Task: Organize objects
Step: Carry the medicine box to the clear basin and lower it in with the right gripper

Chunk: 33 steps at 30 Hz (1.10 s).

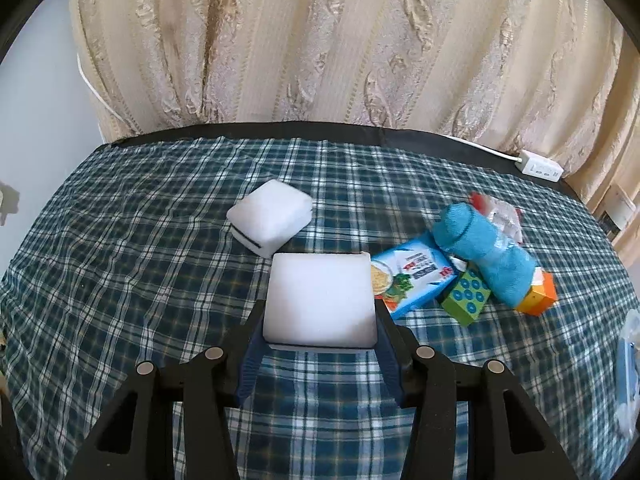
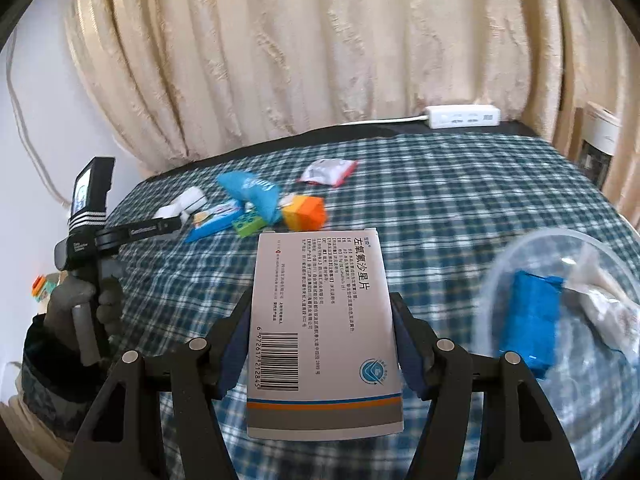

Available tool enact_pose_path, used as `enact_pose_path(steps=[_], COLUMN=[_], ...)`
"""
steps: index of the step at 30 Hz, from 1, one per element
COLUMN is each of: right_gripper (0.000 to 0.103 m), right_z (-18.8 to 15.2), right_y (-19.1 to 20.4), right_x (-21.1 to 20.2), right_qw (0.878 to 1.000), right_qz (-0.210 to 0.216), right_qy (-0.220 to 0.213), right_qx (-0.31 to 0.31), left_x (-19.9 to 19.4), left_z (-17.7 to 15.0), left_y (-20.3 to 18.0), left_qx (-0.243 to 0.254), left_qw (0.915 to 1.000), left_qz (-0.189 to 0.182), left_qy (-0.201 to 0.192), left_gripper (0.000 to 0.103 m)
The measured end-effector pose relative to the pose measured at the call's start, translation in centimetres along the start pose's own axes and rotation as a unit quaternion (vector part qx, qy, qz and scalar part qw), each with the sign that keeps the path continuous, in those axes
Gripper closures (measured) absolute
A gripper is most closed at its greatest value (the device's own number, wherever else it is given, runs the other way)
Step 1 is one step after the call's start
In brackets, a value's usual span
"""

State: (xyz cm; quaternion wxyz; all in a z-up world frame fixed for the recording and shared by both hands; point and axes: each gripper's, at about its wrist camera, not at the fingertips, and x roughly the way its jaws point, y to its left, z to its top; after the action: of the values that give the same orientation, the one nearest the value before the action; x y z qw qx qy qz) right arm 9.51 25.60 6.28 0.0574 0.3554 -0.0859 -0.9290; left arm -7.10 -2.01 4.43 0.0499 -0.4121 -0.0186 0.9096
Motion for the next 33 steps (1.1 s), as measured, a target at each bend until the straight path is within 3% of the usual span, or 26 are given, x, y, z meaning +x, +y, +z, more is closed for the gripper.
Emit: enact_pose_path(steps=[14, 33], right_gripper=[0.038, 0.038], right_z=[-1.7, -4.3], right_y=[-7.4, -14.8], right_x=[-4.2, -5.8], right_qw=[0.996, 0.984], right_qz=[-0.057, -0.113], right_qy=[-0.018, -0.011], right_qx=[0.070, 0.136], left_x=[-1.9, -4.4], left_z=[-0.8, -1.7], left_y=[-4.7, -12.2], left_qx=[0.042, 0.101], left_qw=[0.9985, 0.9896], left_qz=[-0.034, -0.102], left_qy=[0.002, 0.003], left_gripper=[0.051, 0.051])
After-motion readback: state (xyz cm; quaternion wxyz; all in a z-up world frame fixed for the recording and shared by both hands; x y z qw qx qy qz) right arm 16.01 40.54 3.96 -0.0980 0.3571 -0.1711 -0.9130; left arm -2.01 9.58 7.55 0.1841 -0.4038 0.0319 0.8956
